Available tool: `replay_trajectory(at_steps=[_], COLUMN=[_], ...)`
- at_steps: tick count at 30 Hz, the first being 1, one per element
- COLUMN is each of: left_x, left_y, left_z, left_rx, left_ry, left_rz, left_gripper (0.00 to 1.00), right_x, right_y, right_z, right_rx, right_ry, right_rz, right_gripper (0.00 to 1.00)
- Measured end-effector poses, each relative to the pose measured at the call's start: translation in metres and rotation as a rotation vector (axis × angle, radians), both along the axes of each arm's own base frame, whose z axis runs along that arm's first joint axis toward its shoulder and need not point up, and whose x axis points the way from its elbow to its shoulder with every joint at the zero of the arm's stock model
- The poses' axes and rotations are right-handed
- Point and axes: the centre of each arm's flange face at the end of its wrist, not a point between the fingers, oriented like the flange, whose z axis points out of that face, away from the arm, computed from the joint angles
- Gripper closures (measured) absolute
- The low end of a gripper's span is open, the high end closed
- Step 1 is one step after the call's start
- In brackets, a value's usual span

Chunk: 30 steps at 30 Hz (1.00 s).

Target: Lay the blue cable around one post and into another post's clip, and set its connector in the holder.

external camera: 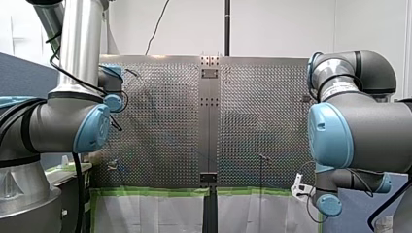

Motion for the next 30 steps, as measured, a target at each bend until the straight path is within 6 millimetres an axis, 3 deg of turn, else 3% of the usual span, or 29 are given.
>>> replay_trajectory(at_steps=[21,30], left_x=[-0.013,-0.029], left_y=[0.001,-0.004], left_z=[-0.016,-0.018], left_rx=[-0.187,-0.163], left_ry=[-0.001,0.068], left_rz=[-0.013,0.007], left_gripper=[0.00,0.00], right_x=[0.005,0.008], right_y=[0.001,0.002], right_z=[0.000,0.000], right_rx=[0.003,0.002], right_ry=[-0.004,-0.004], right_rz=[0.008,0.013], right_gripper=[1.00,1.00])
